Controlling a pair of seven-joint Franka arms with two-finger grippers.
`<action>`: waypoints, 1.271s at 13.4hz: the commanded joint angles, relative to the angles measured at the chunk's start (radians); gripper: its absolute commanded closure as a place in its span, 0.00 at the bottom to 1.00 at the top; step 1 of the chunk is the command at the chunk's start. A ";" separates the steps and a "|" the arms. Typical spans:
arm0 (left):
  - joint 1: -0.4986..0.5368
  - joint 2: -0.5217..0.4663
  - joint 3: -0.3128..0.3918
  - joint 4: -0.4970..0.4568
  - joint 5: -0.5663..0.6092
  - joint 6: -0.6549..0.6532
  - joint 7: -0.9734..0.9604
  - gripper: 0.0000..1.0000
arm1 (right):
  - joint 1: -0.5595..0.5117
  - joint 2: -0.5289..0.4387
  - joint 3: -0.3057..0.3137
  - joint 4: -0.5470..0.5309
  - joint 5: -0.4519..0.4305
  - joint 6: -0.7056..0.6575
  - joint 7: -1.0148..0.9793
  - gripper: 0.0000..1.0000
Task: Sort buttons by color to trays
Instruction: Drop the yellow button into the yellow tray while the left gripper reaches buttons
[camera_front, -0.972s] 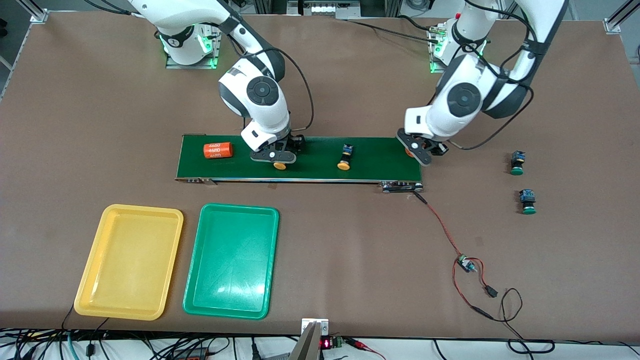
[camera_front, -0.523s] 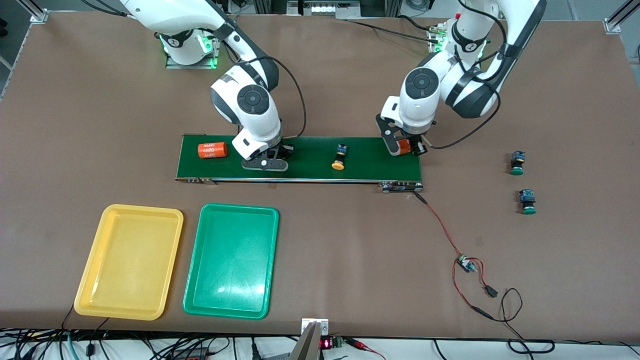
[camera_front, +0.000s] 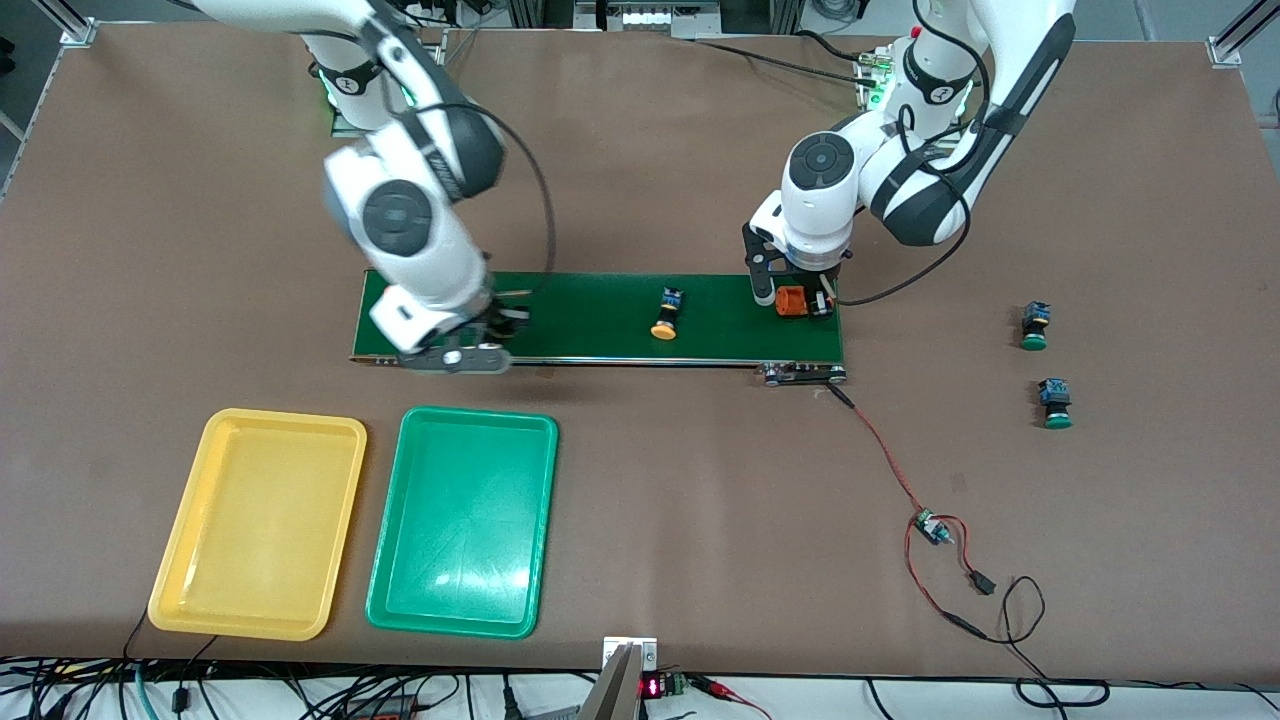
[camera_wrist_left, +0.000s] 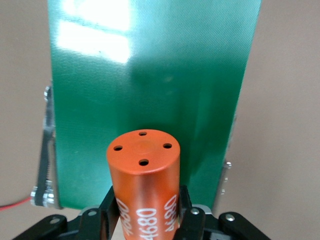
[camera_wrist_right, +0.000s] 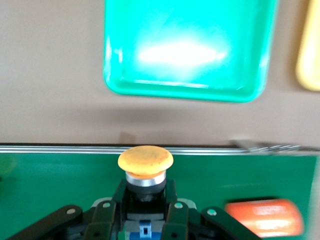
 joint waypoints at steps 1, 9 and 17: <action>-0.004 0.004 0.001 0.014 0.030 0.009 0.018 0.15 | -0.121 -0.072 -0.002 0.001 0.023 -0.083 -0.177 1.00; 0.031 -0.072 0.020 0.132 -0.066 -0.166 0.020 0.00 | -0.379 -0.005 -0.063 0.000 -0.172 0.082 -0.642 1.00; 0.054 -0.128 0.327 0.210 -0.128 -0.258 0.017 0.00 | -0.392 0.219 -0.186 0.003 -0.376 0.477 -0.645 1.00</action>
